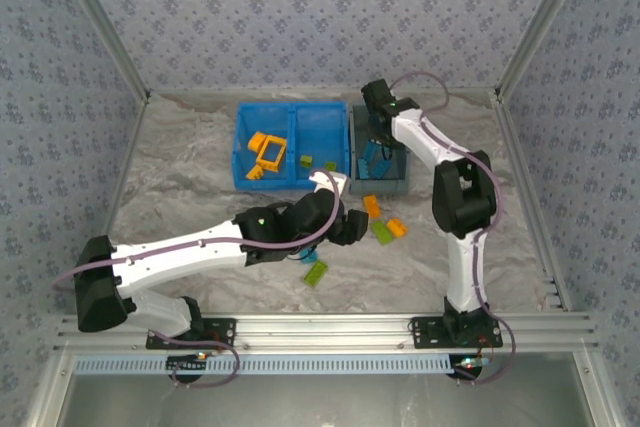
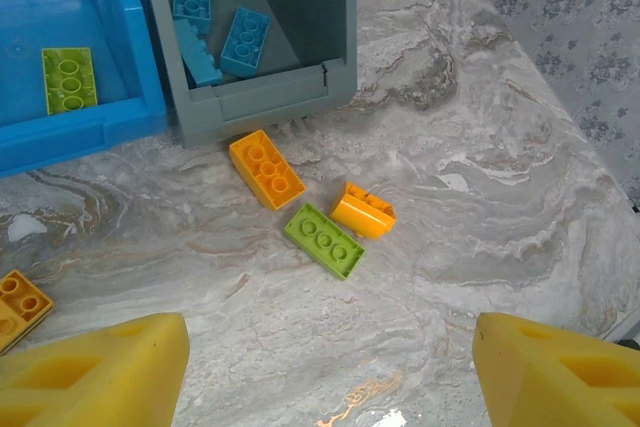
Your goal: Sort the legos into containers by color
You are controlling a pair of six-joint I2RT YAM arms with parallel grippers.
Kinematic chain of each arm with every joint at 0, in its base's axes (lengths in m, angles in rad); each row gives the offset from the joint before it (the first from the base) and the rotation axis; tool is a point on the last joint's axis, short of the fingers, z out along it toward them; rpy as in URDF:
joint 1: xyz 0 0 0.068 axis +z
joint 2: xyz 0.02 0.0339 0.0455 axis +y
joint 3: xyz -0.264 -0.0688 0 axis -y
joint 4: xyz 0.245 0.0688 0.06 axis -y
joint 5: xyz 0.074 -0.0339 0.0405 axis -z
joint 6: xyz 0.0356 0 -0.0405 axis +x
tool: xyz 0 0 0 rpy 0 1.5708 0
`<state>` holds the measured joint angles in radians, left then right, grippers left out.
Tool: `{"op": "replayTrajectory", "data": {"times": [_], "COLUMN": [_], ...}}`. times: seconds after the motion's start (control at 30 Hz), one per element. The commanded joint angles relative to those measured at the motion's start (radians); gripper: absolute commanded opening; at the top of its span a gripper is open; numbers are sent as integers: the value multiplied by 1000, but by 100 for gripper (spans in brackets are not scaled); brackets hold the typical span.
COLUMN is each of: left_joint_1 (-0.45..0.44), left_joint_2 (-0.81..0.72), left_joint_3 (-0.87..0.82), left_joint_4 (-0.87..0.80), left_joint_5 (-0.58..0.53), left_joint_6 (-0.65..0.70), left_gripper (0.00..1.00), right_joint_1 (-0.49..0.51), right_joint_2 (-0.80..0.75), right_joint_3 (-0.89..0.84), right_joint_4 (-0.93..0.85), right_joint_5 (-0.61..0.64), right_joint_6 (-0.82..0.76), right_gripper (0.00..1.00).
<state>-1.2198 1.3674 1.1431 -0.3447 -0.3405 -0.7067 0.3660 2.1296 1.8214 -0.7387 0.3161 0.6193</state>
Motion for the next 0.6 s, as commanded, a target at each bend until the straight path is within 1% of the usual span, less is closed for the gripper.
{"op": "replayTrajectory", "data": {"times": [0.0, 0.07, 0.13, 0.23, 0.37, 0.57], "left_joint_1": [-9, -13, -21, -34, -47, -47], "left_joint_2": [6, 4, 2, -1, 2, 14], "left_joint_3": [35, 34, 33, 32, 44, 57], "left_joint_4": [30, 40, 49, 64, 57, 23], "left_joint_5": [-7, -4, -6, -6, -13, -21], "left_joint_6": [29, 36, 48, 63, 77, 58], "left_gripper": [75, 75, 75, 75, 76, 76], "right_joint_1": [1, 2, 5, 10, 28, 59], "right_joint_2": [69, 98, 114, 99, 39, -135], "right_joint_3": [91, 120, 133, 130, 127, 114], "right_joint_4": [-108, -124, -135, -136, -127, -118], "right_joint_5": [48, 48, 40, 40, 48, 49], "right_joint_6": [-24, -23, -16, -9, -15, -24], "right_gripper": [27, 32, 41, 51, 56, 57]}}
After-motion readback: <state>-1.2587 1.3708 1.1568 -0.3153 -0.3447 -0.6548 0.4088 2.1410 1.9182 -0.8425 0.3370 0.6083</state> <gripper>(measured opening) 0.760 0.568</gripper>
